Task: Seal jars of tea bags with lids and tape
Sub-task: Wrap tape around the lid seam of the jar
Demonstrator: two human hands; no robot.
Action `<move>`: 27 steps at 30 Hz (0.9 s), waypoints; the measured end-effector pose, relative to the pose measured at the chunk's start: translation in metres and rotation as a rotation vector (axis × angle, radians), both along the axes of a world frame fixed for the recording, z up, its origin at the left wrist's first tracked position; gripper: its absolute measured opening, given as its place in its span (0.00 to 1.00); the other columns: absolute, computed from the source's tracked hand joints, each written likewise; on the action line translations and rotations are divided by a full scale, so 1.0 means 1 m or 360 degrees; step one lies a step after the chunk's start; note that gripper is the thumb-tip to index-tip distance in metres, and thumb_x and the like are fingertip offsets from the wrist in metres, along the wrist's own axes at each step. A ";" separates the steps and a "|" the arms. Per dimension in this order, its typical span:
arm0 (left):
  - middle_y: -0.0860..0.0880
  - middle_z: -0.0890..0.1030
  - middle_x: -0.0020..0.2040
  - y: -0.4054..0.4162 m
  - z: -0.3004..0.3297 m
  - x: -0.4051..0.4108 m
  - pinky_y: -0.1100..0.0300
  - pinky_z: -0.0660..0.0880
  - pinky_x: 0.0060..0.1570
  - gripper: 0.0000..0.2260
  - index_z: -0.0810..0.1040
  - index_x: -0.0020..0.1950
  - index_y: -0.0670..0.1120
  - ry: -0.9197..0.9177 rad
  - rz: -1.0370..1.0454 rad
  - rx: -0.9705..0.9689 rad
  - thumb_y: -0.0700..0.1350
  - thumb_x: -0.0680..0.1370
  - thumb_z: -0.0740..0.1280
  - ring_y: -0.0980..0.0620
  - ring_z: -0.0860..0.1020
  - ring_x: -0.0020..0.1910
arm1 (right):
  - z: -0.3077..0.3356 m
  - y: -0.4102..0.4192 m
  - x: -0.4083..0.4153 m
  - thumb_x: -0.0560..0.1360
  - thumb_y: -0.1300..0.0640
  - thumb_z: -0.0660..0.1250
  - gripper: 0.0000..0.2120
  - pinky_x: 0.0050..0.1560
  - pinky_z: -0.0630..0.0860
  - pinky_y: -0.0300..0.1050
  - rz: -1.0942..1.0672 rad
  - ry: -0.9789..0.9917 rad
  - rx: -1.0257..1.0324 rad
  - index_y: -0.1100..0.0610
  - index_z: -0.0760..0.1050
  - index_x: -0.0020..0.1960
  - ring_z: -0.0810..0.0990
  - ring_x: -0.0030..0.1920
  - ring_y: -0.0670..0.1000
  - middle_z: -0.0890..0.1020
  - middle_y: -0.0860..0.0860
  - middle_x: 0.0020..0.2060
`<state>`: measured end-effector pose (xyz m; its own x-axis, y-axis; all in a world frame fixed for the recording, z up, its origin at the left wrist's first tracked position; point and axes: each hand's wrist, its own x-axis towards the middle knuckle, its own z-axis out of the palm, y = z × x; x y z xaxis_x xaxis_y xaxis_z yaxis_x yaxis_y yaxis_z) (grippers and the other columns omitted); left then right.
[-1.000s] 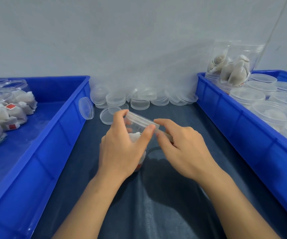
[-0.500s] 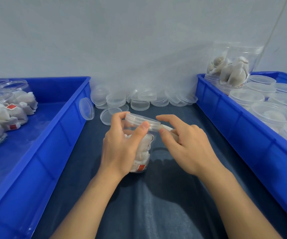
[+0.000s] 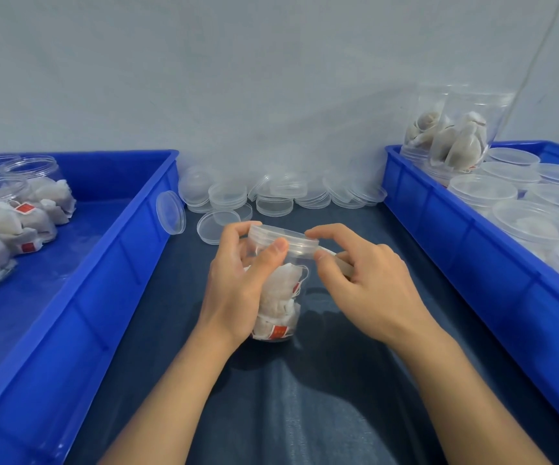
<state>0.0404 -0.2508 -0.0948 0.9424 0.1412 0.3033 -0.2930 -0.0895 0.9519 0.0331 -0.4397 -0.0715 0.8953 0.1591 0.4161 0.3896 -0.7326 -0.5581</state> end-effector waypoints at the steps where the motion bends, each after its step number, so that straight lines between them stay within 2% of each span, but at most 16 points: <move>1: 0.52 0.86 0.56 0.000 0.000 0.000 0.38 0.80 0.63 0.26 0.76 0.62 0.49 0.0002 -0.0010 -0.0003 0.64 0.72 0.73 0.49 0.84 0.60 | 0.000 0.001 0.000 0.82 0.47 0.60 0.11 0.44 0.76 0.51 -0.0008 -0.0012 -0.0002 0.36 0.73 0.62 0.76 0.32 0.50 0.77 0.44 0.27; 7: 0.51 0.85 0.58 0.002 -0.001 0.001 0.40 0.79 0.64 0.28 0.75 0.65 0.50 0.0008 -0.0071 -0.0004 0.66 0.72 0.72 0.49 0.84 0.60 | 0.000 0.006 -0.003 0.80 0.43 0.57 0.13 0.44 0.78 0.52 -0.0056 -0.0055 -0.0017 0.38 0.73 0.62 0.76 0.32 0.50 0.76 0.43 0.26; 10: 0.50 0.84 0.59 -0.001 -0.003 -0.001 0.42 0.78 0.66 0.31 0.68 0.71 0.57 0.0009 -0.0092 0.0026 0.66 0.73 0.71 0.49 0.84 0.60 | 0.000 0.007 -0.003 0.81 0.44 0.57 0.12 0.43 0.77 0.51 -0.0059 -0.0088 -0.0042 0.38 0.73 0.63 0.75 0.31 0.49 0.75 0.43 0.25; 12: 0.51 0.82 0.61 -0.003 -0.004 -0.001 0.44 0.77 0.67 0.32 0.65 0.73 0.57 -0.0027 -0.0045 0.0090 0.67 0.73 0.69 0.51 0.82 0.62 | -0.001 0.008 -0.004 0.82 0.45 0.58 0.11 0.41 0.77 0.52 -0.0065 -0.0130 -0.0059 0.39 0.73 0.63 0.75 0.30 0.50 0.74 0.44 0.24; 15: 0.56 0.79 0.60 -0.006 -0.004 -0.003 0.52 0.78 0.60 0.28 0.70 0.68 0.57 -0.0151 0.0237 0.0283 0.69 0.73 0.67 0.58 0.80 0.58 | 0.000 0.010 -0.005 0.82 0.43 0.54 0.14 0.39 0.77 0.52 -0.0090 -0.0157 -0.0073 0.40 0.73 0.63 0.75 0.29 0.51 0.73 0.44 0.24; 19: 0.60 0.81 0.55 -0.008 -0.003 -0.006 0.69 0.75 0.49 0.24 0.72 0.65 0.59 -0.0266 0.0519 0.0463 0.69 0.74 0.66 0.61 0.81 0.52 | 0.000 0.013 -0.006 0.80 0.41 0.52 0.17 0.39 0.76 0.52 -0.0129 -0.0174 -0.0086 0.40 0.74 0.63 0.74 0.29 0.51 0.72 0.44 0.23; 24: 0.62 0.82 0.56 -0.014 0.000 -0.010 0.63 0.74 0.51 0.27 0.71 0.68 0.59 -0.0221 0.0513 0.0574 0.71 0.73 0.62 0.64 0.81 0.52 | 0.001 0.016 -0.009 0.79 0.39 0.50 0.20 0.36 0.75 0.50 -0.0193 -0.0239 -0.0127 0.43 0.74 0.62 0.75 0.28 0.51 0.71 0.44 0.22; 27: 0.60 0.81 0.59 -0.017 -0.001 -0.010 0.59 0.74 0.52 0.33 0.69 0.71 0.58 -0.0175 0.0461 0.0683 0.73 0.72 0.62 0.62 0.80 0.53 | 0.001 0.015 -0.009 0.79 0.40 0.50 0.19 0.39 0.76 0.52 -0.0167 -0.0196 -0.0174 0.42 0.71 0.64 0.76 0.30 0.53 0.72 0.44 0.24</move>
